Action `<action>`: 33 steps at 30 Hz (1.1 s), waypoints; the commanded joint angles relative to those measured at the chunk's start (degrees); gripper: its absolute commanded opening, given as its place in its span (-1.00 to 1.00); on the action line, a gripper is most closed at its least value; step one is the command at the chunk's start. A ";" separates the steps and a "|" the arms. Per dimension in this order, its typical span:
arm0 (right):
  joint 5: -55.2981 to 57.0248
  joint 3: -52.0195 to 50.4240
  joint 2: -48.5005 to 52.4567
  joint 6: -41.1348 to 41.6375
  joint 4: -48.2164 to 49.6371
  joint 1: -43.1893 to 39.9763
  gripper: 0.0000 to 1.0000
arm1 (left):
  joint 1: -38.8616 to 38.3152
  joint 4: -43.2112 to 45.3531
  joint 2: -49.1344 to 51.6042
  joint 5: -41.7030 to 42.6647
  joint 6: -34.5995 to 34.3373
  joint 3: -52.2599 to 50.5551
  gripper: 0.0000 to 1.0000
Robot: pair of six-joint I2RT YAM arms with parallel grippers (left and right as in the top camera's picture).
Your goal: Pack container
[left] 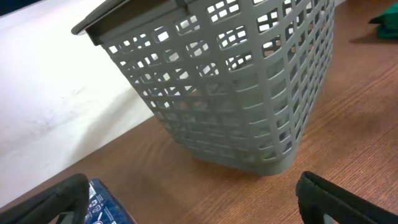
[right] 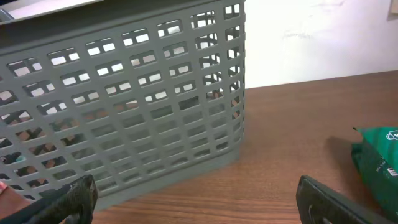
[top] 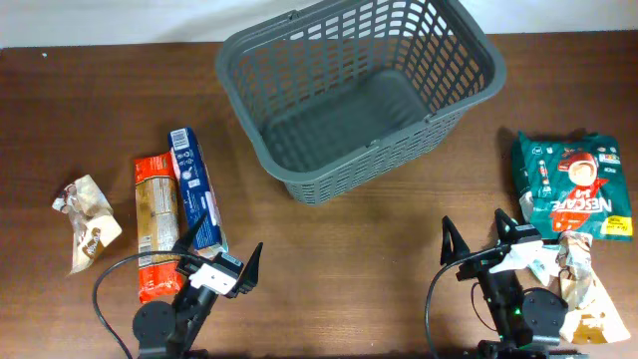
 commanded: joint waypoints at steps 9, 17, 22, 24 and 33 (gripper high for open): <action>0.52 -0.26 -0.39 -0.52 -0.42 0.26 0.98 | 0.17 0.00 -0.61 -0.42 0.26 -0.42 0.99; 0.52 -0.26 -0.39 -0.52 -0.42 0.26 0.98 | 0.17 0.00 -0.61 -0.42 0.26 -0.42 0.99; 0.52 -0.26 -0.39 -0.52 -0.44 0.26 0.98 | 0.17 0.83 -0.61 -0.42 0.26 -0.42 0.99; 0.50 -0.26 -0.39 -0.50 -0.44 0.26 0.98 | 0.17 1.95 -0.61 -0.39 0.26 -0.42 0.98; -3.74 -0.26 -0.39 -0.24 0.55 0.26 0.98 | 0.17 2.14 -0.61 3.08 -8.39 -0.44 0.98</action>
